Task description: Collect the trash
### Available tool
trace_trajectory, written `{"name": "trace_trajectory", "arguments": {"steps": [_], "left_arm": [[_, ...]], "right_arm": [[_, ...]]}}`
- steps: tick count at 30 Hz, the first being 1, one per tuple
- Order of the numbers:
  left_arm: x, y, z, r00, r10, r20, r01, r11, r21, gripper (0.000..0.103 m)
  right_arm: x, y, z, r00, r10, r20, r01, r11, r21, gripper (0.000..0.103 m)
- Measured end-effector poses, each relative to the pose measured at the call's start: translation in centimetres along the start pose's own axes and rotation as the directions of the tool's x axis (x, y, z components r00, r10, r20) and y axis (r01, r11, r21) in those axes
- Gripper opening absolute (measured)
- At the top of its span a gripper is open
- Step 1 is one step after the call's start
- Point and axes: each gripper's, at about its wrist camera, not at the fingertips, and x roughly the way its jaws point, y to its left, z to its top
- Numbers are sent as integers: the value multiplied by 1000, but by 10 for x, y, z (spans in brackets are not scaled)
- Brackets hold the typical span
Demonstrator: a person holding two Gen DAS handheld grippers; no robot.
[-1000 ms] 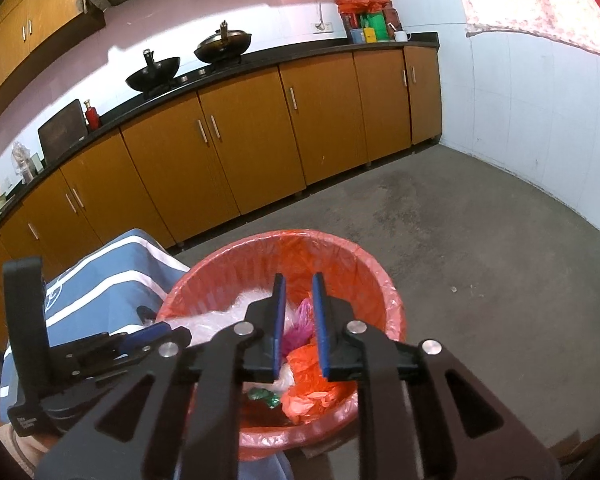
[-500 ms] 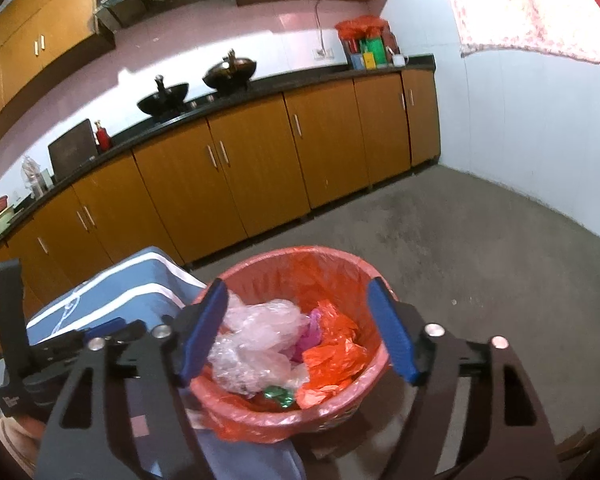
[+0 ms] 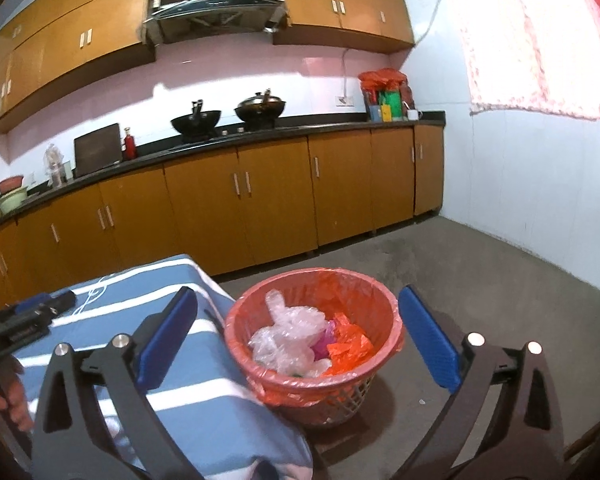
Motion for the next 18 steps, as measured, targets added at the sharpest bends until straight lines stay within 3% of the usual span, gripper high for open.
{"name": "trace_trajectory", "arguments": {"steps": [5, 10, 12, 18], "left_arm": [[-35, 17, -14, 997, 66, 42, -65, 998, -10, 87], [-63, 28, -28, 989, 128, 78, -129, 992, -2, 90], [-71, 31, -34, 985, 152, 86, -153, 988, 4, 99], [-88, 34, -51, 971, 209, 113, -212, 977, 19, 99]], "right_arm": [[-21, 17, -10, 1000, 13, 7, -13, 1000, -22, 99], [-37, 28, -20, 1000, 7, 15, -6, 1000, -25, 99], [-44, 32, -24, 1000, -1, 24, 2, 999, -35, 99], [-57, 43, -33, 999, -10, 51, 14, 996, -92, 99]]}}
